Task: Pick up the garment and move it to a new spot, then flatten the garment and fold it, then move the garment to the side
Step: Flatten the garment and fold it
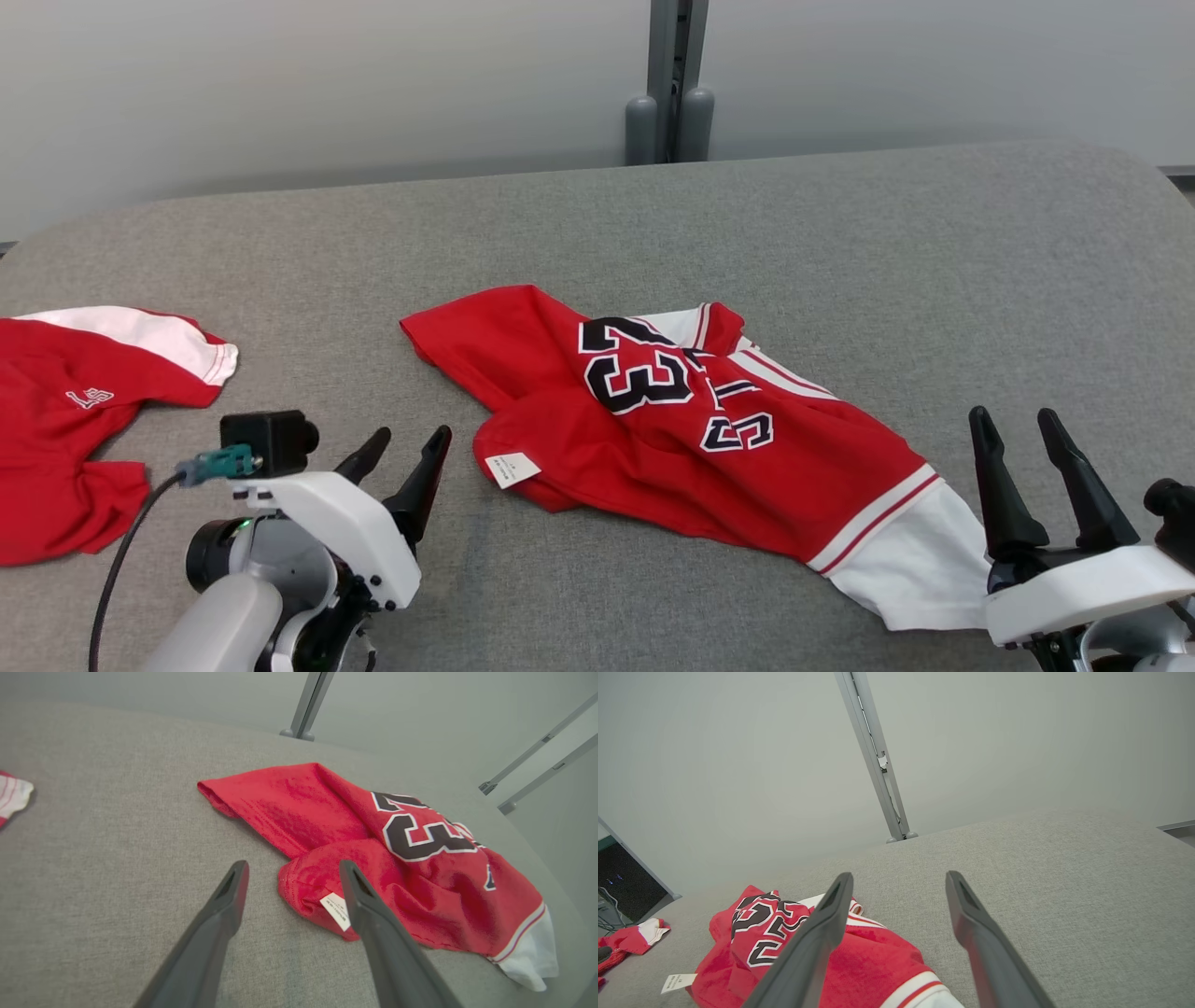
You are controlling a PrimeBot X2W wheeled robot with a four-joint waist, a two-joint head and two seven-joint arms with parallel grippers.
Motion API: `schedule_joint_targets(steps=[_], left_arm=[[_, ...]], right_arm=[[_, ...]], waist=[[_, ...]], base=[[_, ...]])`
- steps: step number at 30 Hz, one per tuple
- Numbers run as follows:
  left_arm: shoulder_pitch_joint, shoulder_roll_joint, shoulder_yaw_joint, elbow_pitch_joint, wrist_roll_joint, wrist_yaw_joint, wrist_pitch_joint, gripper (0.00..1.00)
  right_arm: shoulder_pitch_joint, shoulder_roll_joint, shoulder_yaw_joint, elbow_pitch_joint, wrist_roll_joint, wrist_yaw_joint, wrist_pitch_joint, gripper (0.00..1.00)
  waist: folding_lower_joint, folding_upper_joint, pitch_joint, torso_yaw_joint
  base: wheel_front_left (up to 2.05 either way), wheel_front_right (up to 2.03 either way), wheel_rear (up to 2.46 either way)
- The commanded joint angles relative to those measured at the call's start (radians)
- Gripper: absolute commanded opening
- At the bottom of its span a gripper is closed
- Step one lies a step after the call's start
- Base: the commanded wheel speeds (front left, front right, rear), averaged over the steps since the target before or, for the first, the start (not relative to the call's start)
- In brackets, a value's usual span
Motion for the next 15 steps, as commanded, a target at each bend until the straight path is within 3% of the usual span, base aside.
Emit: schedule_joint_targets(steps=[1,6,15], left_arm=[[-0.022,0.003,0.001,0.017,-0.015,-0.010,0.021,1.00],[-0.126,0.005,-0.029,0.156,-0.091,-0.081,0.196,1.00],[-0.259,-0.021,-0.066,0.367,-0.126,-0.157,0.322,1.00]], right_arm=[[-0.012,-0.005,0.001,0.000,-0.007,0.001,0.001,1.00],[-0.030,-0.009,0.001,0.002,-0.015,0.001,0.001,1.00],[-0.047,-0.014,-0.004,-0.001,-0.020,0.001,0.001,1.00]], waist=[[0.0000,-0.0001,0.013,-0.011],[0.0000,-0.0001,0.051,-0.045],[0.0000,-0.0001,0.086,-0.103]], base=[[0.00,0.00,0.00],[0.00,0.00,0.00],[0.00,0.00,0.00]])
